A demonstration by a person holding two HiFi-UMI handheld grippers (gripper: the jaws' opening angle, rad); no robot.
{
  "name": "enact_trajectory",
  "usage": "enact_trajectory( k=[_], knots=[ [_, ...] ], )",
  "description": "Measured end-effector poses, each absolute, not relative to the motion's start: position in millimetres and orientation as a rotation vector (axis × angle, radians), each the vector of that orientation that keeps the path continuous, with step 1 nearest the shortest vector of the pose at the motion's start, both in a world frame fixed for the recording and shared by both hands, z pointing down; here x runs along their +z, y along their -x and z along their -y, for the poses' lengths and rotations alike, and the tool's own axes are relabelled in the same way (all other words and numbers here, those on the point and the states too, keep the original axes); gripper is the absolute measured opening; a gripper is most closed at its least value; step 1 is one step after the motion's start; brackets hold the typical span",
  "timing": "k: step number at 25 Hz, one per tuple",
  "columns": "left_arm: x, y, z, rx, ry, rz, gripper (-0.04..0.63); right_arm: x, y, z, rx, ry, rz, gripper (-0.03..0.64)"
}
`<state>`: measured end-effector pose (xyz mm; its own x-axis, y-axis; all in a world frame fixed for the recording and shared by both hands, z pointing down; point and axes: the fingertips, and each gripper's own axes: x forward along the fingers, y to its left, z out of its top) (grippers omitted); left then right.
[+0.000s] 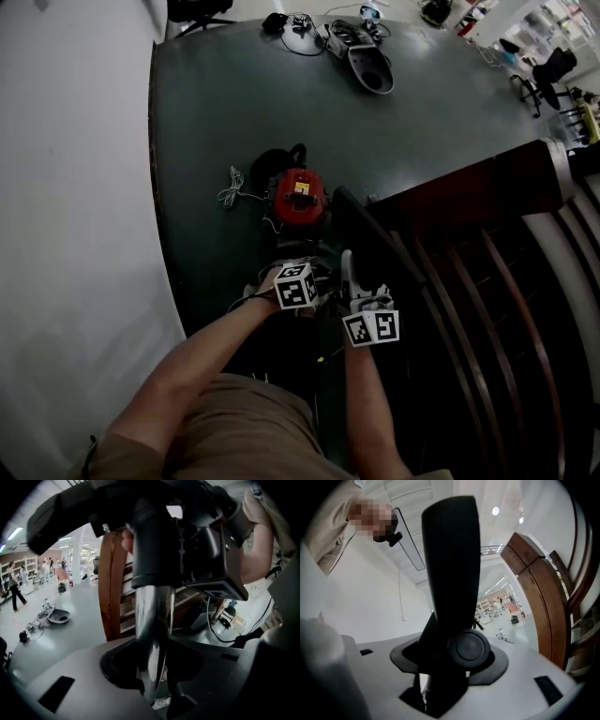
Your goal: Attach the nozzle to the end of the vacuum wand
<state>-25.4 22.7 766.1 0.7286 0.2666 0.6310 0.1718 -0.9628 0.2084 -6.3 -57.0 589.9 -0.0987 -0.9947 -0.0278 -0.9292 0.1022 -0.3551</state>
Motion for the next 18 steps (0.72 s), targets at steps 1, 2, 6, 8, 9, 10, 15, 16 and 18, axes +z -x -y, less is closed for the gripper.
enact_trajectory(
  k=[1, 2, 6, 8, 9, 10, 15, 16, 18],
  knots=[
    [766, 25, -22, 1.064, -2.797, -0.374, 0.132, 590, 6, 58, -0.367, 1.908, -2.122, 0.252],
    [766, 25, -21, 1.069, -2.794, -0.381, 0.132, 590, 6, 58, -0.373, 1.913, -2.117, 0.252],
    [767, 22, -18, 1.100, -2.798, -0.377, 0.129, 590, 7, 66, -0.402, 1.856, -2.162, 0.252],
    [766, 22, -15, 1.084, -2.782, -0.388, 0.130, 590, 6, 66, -0.407, 1.865, -2.151, 0.252],
    [765, 24, -15, 1.069, -2.772, -0.373, 0.131, 590, 7, 64, -0.410, 1.863, -2.147, 0.252],
    [764, 24, -15, 1.061, -2.769, -0.356, 0.130, 590, 8, 65, -0.416, 1.849, -2.153, 0.252],
    [766, 25, -12, 1.083, -2.778, -0.352, 0.129, 600, 19, 67, -0.428, 1.848, -2.198, 0.252],
    [766, 25, -11, 1.089, -2.777, -0.347, 0.126, 601, 21, 69, -0.430, 1.840, -2.208, 0.252],
    [765, 26, -9, 1.089, -2.769, -0.348, 0.127, 600, 22, 73, -0.439, 1.838, -2.216, 0.252]
  ],
)
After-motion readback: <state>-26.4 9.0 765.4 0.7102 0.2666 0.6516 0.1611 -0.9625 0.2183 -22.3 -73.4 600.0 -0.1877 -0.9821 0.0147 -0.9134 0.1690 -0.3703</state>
